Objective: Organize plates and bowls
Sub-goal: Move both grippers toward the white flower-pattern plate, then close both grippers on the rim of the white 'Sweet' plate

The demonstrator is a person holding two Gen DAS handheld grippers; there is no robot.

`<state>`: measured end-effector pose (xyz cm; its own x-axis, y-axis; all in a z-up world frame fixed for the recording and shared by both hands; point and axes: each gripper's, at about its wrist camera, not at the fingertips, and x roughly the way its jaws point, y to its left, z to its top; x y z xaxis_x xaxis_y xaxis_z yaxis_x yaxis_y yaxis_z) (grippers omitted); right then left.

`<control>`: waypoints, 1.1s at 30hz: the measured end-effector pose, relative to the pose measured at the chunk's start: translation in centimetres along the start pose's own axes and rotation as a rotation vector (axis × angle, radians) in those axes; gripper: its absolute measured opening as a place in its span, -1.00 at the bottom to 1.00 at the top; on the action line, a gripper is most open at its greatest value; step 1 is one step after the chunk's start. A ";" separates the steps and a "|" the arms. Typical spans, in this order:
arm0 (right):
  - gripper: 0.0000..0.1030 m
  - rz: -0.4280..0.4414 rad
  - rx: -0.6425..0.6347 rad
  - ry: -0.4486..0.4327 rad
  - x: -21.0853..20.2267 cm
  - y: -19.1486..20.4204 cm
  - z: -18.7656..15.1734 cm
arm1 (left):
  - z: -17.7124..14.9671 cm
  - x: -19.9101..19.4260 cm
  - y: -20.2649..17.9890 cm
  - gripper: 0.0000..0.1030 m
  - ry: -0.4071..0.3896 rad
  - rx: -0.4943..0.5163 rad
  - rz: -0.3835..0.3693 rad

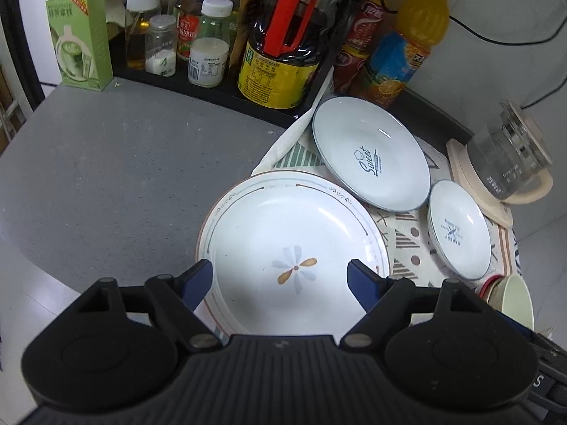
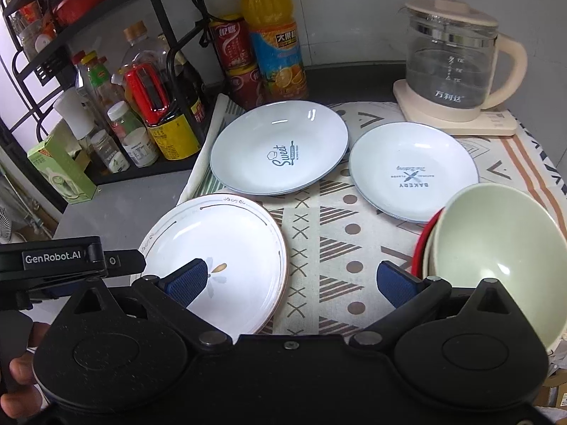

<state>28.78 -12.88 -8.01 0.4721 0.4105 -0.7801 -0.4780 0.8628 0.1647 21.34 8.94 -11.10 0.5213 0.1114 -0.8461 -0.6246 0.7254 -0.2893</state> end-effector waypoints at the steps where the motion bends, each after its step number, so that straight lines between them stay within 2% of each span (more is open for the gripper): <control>1: 0.99 0.007 0.002 0.003 0.3 -0.1 0.2 | 0.2 0.2 0.1 0.58 0.006 -0.013 -0.004; 6: 0.96 0.012 0.046 0.011 1.6 -1.0 1.3 | 1.2 1.4 -0.2 0.57 0.010 -0.040 -0.038; 13: 0.68 0.021 0.133 0.020 3.7 -2.1 3.6 | 3.5 3.2 -1.2 0.49 -0.028 -0.076 -0.087; 16: 0.41 0.027 0.185 0.032 4.9 -3.0 4.2 | 4.7 4.7 -1.6 0.30 -0.048 -0.080 -0.104; 18: 0.21 0.033 0.217 0.050 5.9 -3.4 4.7 | 5.5 5.8 -1.6 0.05 -0.037 -0.102 -0.106; 20: 0.11 0.038 0.239 0.063 6.8 -3.9 5.1 | 6.3 7.0 -1.6 -0.06 -0.024 -0.120 -0.124; 25: 0.08 0.050 0.296 0.088 9.2 -5.0 6.2 | 8.4 9.6 -1.7 -0.22 -0.013 -0.163 -0.127; 27: -0.11 0.063 0.315 0.107 10.4 -5.3 6.6 | 9.0 10.6 -1.8 -0.28 -0.005 -0.188 -0.129; 29: -0.19 0.069 0.337 0.133 11.6 -5.6 6.9 | 9.6 11.7 -1.9 -0.33 0.007 -0.197 -0.122; 33: -0.20 0.069 0.371 0.166 13.5 -6.1 7.4 | 10.4 13.5 -2.1 -0.42 0.033 -0.208 -0.113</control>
<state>43.56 -10.44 -15.06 0.3076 0.4440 -0.8416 -0.1901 0.8953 0.4029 35.72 16.01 -17.26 0.5776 0.0122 -0.8162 -0.6713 0.5759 -0.4665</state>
